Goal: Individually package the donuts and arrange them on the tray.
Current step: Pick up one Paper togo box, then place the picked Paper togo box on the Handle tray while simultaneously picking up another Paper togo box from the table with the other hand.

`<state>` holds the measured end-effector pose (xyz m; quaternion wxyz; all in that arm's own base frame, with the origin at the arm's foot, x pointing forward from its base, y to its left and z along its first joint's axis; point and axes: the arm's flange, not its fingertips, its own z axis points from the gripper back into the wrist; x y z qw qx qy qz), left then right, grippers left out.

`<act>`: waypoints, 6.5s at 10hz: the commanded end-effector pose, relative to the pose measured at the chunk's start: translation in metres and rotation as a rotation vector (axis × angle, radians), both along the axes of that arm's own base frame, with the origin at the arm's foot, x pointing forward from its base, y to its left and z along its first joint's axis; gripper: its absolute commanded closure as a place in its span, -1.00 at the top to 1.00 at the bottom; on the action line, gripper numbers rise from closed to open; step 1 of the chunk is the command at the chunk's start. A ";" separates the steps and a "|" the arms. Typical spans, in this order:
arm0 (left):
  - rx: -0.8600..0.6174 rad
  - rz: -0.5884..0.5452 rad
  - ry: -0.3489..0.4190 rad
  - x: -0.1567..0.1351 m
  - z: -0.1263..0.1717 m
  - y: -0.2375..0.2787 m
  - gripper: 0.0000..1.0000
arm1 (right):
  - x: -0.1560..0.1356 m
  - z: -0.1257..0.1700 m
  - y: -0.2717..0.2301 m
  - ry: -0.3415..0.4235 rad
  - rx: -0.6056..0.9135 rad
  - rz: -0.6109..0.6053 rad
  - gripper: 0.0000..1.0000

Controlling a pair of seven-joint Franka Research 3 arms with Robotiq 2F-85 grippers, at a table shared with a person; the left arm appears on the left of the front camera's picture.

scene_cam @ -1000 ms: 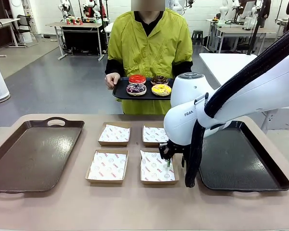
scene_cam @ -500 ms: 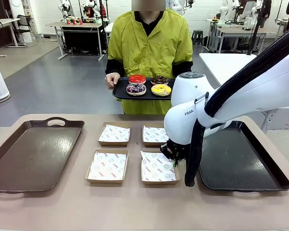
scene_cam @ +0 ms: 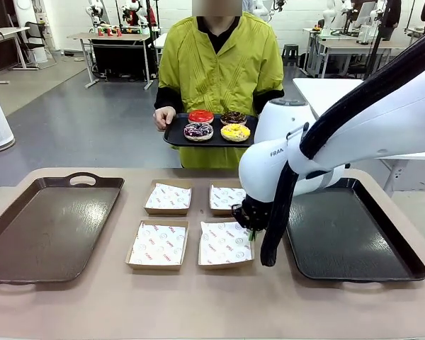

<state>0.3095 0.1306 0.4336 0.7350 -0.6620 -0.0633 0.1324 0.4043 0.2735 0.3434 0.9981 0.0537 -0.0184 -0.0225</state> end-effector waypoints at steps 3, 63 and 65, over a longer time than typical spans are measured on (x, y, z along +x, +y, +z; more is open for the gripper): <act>-0.001 0.018 -0.010 0.001 0.001 0.000 1.00 | -0.003 0.105 0.007 0.004 -0.090 0.110 -1.00; 1.383 -0.311 0.085 0.082 -0.075 -0.366 1.00 | 0.041 0.111 -0.221 0.004 -0.082 0.027 -0.97; 1.383 -0.311 0.085 0.082 -0.075 -0.366 1.00 | 0.041 0.111 -0.221 0.004 -0.082 0.027 -0.97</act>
